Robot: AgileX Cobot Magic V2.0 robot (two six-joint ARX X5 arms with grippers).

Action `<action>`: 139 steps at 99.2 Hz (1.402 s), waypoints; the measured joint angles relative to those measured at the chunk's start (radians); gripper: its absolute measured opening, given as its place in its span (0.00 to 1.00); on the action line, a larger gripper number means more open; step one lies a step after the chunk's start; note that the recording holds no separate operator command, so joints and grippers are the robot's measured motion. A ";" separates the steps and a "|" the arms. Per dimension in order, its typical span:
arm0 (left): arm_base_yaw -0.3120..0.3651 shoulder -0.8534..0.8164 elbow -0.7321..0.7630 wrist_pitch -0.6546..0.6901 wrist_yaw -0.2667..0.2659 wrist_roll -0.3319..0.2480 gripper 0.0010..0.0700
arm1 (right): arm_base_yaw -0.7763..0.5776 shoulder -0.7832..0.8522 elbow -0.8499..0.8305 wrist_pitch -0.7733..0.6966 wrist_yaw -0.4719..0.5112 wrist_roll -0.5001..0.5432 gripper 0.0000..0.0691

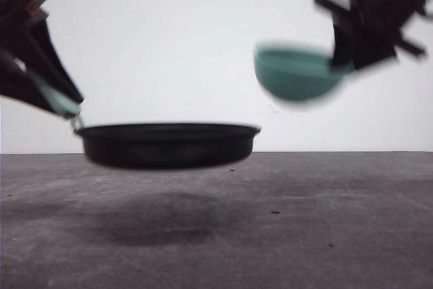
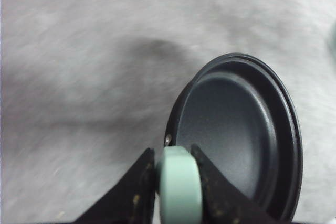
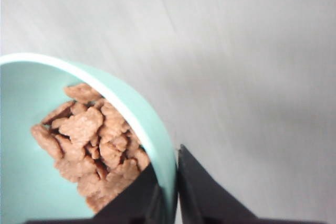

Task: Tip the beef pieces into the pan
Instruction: 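Grasp the pale green bowl of beef cubes with the right gripper and lift, then tilt the bowl over the held pan to pour the beef cubes in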

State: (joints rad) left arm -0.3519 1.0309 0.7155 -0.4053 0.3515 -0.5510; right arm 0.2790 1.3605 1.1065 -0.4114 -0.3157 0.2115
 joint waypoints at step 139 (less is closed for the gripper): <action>-0.108 0.172 0.347 -0.172 0.050 0.041 0.07 | 0.735 -0.076 -0.082 0.780 1.044 -1.142 0.02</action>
State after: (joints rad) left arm -0.4602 1.2034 1.0622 -0.5774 0.4019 -0.5102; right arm 1.0138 1.2850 1.0245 0.3683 0.7288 -0.9306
